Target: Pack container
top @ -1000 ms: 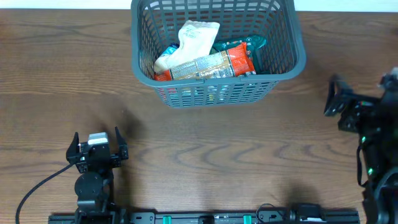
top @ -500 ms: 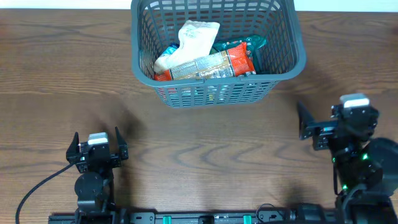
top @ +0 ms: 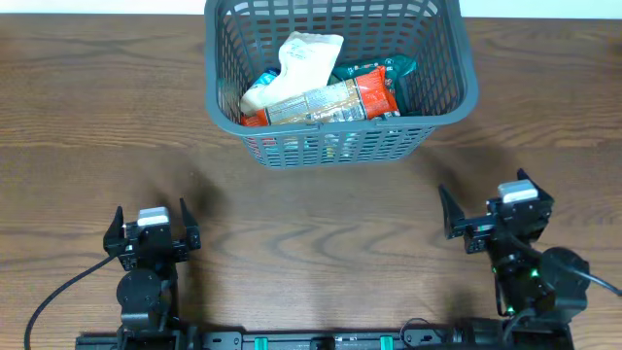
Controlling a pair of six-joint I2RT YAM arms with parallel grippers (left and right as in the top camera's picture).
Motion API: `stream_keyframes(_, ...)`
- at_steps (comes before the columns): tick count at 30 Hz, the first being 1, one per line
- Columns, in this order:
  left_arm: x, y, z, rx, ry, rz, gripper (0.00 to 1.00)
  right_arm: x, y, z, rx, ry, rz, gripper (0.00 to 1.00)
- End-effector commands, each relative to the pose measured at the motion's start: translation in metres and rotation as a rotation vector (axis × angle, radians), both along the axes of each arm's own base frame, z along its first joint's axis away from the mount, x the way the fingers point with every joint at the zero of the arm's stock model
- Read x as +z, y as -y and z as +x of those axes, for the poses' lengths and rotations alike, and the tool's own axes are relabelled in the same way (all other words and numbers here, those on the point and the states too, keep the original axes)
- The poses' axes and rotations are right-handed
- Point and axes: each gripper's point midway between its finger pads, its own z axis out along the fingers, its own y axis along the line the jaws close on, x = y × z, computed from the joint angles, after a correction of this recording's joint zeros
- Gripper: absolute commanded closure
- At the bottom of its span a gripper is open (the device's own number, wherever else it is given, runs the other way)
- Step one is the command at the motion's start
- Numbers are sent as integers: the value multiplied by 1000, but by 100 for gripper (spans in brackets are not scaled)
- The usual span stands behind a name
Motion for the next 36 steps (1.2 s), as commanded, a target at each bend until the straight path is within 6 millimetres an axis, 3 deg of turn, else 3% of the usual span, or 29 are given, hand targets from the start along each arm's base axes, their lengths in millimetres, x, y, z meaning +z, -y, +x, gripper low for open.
stream_keyframes(1, -13, 1, 0, -6, -30, 13, 1, -10, -4, -2, 24, 16, -3, 1)
stream_keyframes(18, -13, 1, 0, -5, -30, 13, 1, -69, -4, -2, 28, 20, -27, 1)
stream_keyframes(36, -13, 1, 0, -6, -30, 13, 1, -76, -4, 2, 45, 43, -121, 1)
